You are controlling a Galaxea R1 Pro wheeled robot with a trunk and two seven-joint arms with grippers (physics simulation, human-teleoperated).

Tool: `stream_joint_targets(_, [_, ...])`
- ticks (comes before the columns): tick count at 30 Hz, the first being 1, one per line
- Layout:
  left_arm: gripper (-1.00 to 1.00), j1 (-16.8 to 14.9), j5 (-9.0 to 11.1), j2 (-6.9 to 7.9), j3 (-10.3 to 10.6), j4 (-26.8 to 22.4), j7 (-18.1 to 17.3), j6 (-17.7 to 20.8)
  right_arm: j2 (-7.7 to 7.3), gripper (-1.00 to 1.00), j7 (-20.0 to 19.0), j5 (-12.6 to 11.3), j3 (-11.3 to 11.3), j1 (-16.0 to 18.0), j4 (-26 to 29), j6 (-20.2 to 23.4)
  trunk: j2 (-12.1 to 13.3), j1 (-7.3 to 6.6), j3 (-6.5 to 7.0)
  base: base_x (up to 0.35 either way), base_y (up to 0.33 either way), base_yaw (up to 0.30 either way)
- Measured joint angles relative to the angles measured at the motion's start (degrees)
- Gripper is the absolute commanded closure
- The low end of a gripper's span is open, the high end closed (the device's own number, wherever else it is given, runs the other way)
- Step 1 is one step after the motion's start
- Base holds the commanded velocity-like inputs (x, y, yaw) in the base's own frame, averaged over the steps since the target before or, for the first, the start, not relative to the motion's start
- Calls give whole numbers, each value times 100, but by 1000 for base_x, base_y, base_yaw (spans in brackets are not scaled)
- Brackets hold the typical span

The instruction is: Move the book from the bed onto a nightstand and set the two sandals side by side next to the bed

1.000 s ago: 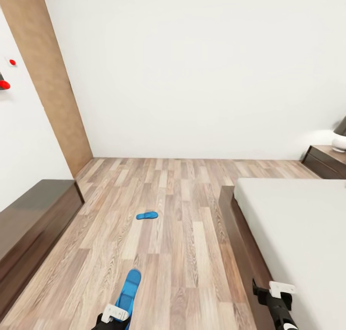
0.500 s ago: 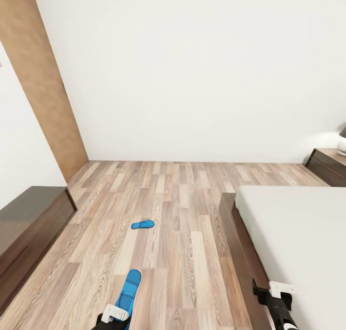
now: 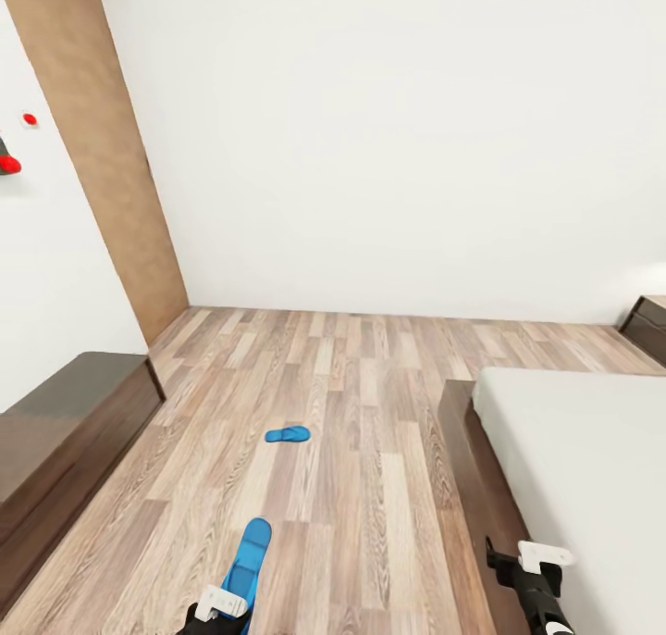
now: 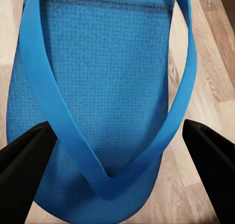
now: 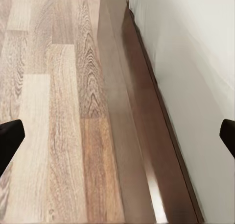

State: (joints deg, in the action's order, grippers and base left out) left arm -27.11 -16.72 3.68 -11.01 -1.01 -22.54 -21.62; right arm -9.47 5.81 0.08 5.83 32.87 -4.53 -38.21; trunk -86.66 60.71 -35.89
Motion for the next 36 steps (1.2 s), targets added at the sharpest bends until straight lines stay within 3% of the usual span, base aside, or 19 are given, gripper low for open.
stream_joint_targets(21, [100,-1,0,0,-1,1,0,1,-1,-100,-2,4,-1,-1,0,-1,0,0,0,5,-2,192])
stream_joint_targets(36, [100,-1,-1,-1,1,1,1,2,-1,-100,0,4,-1,-1,0,-2,0,-3,0,282,-94,4])
